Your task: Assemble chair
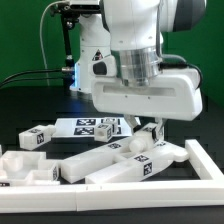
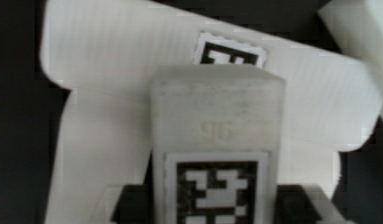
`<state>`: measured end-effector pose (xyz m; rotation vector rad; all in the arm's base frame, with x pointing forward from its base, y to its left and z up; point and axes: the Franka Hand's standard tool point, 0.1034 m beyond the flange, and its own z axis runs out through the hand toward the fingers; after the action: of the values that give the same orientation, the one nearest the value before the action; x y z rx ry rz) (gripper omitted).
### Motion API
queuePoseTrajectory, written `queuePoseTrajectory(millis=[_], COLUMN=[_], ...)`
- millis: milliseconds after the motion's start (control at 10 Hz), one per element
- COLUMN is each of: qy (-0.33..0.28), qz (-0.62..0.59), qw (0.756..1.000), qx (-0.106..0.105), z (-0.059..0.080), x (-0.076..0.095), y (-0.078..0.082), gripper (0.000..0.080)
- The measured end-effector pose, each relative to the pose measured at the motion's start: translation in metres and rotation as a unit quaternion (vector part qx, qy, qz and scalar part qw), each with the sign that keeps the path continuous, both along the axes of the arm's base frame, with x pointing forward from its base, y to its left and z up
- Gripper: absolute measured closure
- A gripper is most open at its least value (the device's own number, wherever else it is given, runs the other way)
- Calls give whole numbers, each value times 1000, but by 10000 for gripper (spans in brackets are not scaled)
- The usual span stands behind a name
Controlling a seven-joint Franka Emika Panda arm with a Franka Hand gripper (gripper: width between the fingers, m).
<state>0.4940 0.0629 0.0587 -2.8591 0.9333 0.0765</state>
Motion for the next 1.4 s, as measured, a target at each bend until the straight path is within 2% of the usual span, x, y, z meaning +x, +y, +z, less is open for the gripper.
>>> queuePoseTrajectory(millis=[300, 400, 700, 800, 1000, 1100, 1400], qy=[-22, -31, -28, -36, -42, -48, -46], qz=[92, 97, 97, 131, 213, 207, 207], qw=[995, 995, 995, 991, 976, 977, 977], qx=[-5, -6, -5, -9, -18, -23, -22], z=[33, 34, 32, 28, 22, 19, 18], x=[-4, 0, -2, -11, -46, -53, -52], y=[2, 7, 7, 7, 5, 4, 4], gripper=[519, 518, 518, 518, 518, 518, 518])
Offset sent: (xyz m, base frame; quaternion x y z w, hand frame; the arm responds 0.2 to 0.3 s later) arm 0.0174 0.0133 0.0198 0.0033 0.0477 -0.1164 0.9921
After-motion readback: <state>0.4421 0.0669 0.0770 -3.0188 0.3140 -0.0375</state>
